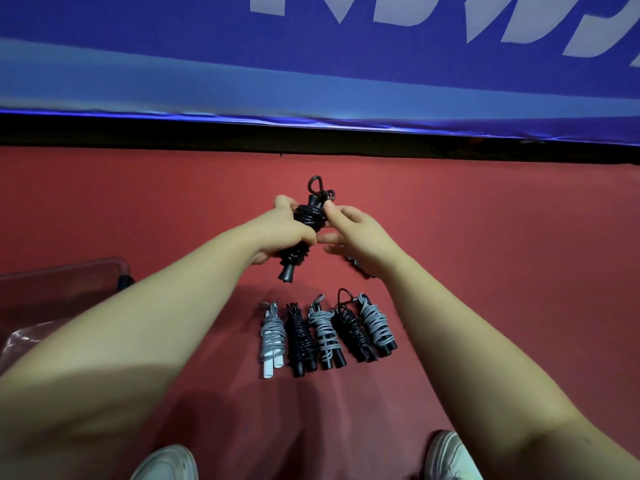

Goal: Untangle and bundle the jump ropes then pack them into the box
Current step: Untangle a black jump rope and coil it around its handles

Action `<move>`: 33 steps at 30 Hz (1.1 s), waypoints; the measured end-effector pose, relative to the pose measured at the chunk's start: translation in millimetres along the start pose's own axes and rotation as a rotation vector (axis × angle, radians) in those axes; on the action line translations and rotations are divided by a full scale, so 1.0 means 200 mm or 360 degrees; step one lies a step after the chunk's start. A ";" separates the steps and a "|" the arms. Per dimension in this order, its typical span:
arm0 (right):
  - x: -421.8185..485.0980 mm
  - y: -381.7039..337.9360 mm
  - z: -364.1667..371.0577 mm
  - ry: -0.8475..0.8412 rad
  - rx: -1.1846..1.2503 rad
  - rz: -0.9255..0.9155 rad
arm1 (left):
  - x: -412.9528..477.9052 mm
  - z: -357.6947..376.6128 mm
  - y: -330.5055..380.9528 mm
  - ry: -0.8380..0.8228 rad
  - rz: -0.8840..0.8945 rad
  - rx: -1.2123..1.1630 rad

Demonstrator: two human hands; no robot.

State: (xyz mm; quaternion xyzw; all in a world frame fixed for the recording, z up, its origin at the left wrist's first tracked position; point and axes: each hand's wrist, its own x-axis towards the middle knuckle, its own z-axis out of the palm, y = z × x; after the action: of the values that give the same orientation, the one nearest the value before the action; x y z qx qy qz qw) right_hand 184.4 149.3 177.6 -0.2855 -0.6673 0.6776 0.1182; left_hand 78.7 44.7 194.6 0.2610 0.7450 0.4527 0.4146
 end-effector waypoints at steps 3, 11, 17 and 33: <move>0.02 0.02 0.02 -0.0057 0.0163 0.0056 | 0.00 -0.03 -0.03 -0.0029 -0.0033 -0.0155; 0.04 0.08 0.12 0.0114 0.0029 0.0214 | 0.00 -0.05 -0.13 0.0041 -0.0166 -0.0238; 0.07 0.09 0.23 0.0111 -0.0122 0.0213 | -0.01 -0.12 -0.22 0.0186 -0.0200 -0.0336; 0.10 -0.15 0.63 -0.0092 -0.0350 -0.0028 | -0.24 -0.50 -0.22 0.0523 -0.0002 -0.0246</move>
State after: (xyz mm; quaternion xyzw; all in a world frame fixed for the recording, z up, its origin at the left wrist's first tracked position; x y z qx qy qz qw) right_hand 92.9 56.4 195.6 -0.2711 -0.7432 0.6073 0.0729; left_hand 17.3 -58.6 197.9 0.1503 0.7659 0.5449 0.3065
